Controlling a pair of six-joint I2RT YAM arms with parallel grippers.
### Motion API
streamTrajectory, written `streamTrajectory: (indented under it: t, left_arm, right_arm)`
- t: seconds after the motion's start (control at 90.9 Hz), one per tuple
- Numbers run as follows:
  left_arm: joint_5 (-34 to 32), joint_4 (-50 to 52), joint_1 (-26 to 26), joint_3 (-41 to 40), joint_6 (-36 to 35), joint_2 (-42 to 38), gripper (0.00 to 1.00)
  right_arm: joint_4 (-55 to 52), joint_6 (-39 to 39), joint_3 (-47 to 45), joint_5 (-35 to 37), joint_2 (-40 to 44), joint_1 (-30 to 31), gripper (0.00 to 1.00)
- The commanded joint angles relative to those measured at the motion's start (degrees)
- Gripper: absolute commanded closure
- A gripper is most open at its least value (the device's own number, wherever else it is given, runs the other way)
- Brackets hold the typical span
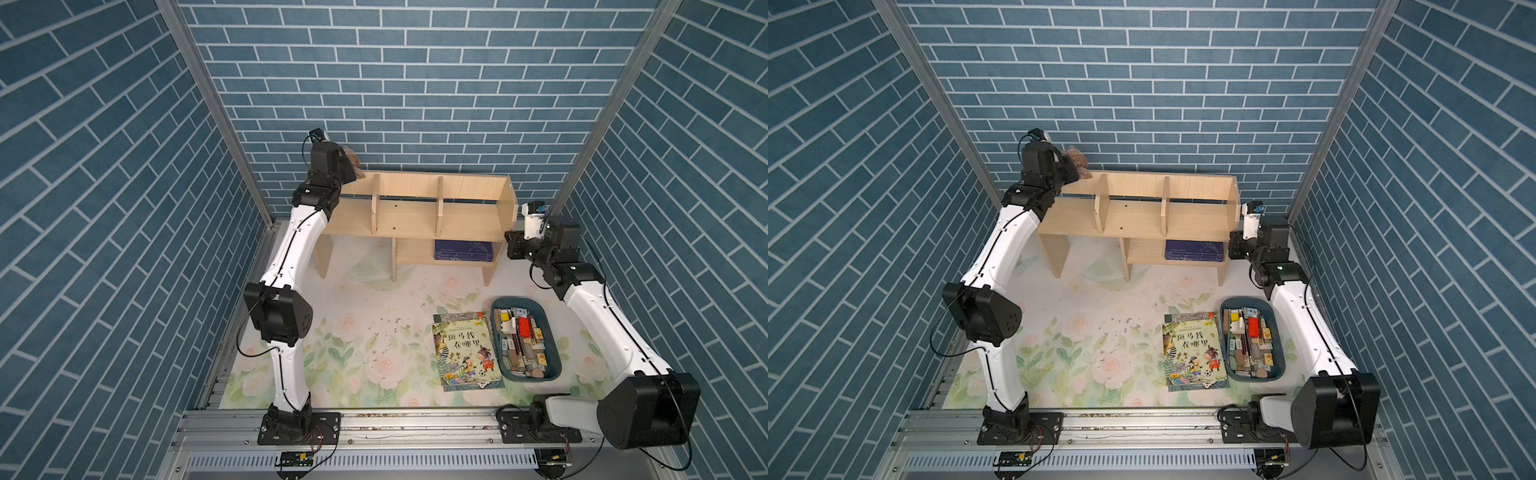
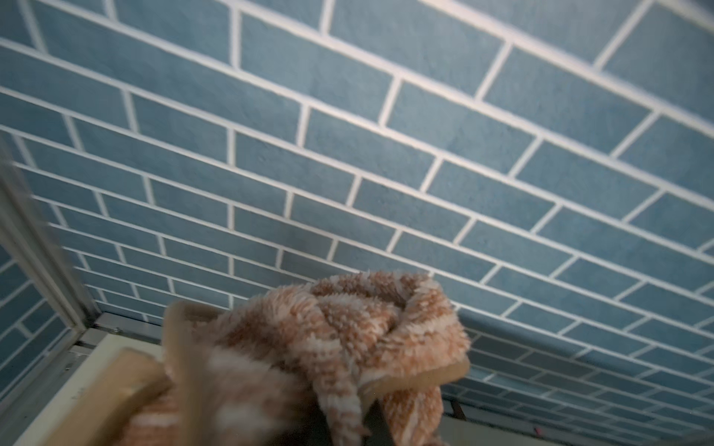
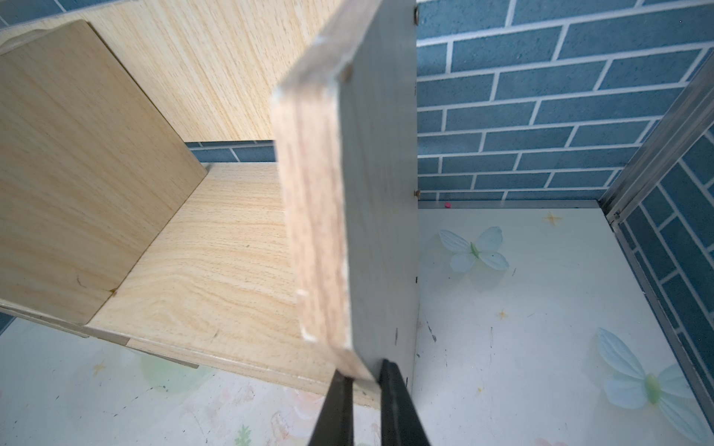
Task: Wipe the bookshelf clean with a cloth
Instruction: Wipe the dust from the shelf.
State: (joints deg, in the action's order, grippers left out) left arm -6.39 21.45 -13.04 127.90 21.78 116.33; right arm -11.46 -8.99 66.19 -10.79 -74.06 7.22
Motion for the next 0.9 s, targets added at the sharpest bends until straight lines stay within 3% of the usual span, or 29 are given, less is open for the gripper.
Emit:
streamTrajectory:
  t: [0.0, 0.253, 0.396, 0.583, 0.693, 0.891]
  left_arm:
    - [6.9, -0.6, -3.1, 0.5, -2.6, -1.4, 1.00]
    - [2.9, -0.7, -4.7, -1.9, -4.5, -3.4, 1.00]
    - [-5.3, 3.1, -1.7, -3.8, -1.9, -4.4, 1.00]
    - [-8.5, 2.2, 3.2, -12.0, 0.3, -9.7, 1.00]
    - [-9.0, -0.1, 3.3, -18.7, -0.2, -14.1, 1.00]
    - [-3.7, -10.3, 1.6, -39.1, 0.0, -21.9, 1.00]
  right_arm:
    - [1.2, -4.8, 2.4, -0.9, 0.8, -0.8, 1.00]
    - [1.4, -4.7, 1.3, -0.5, 1.1, -0.9, 1.00]
    - [1.4, -4.7, 1.4, -0.4, 1.3, -0.9, 1.00]
    - [1.7, -4.5, 0.9, -0.4, 1.5, -0.9, 1.00]
    - [2.1, -4.6, 0.3, -0.4, 1.5, -0.9, 1.00]
    - [2.8, -4.8, -0.6, -0.3, 2.0, -0.9, 1.00]
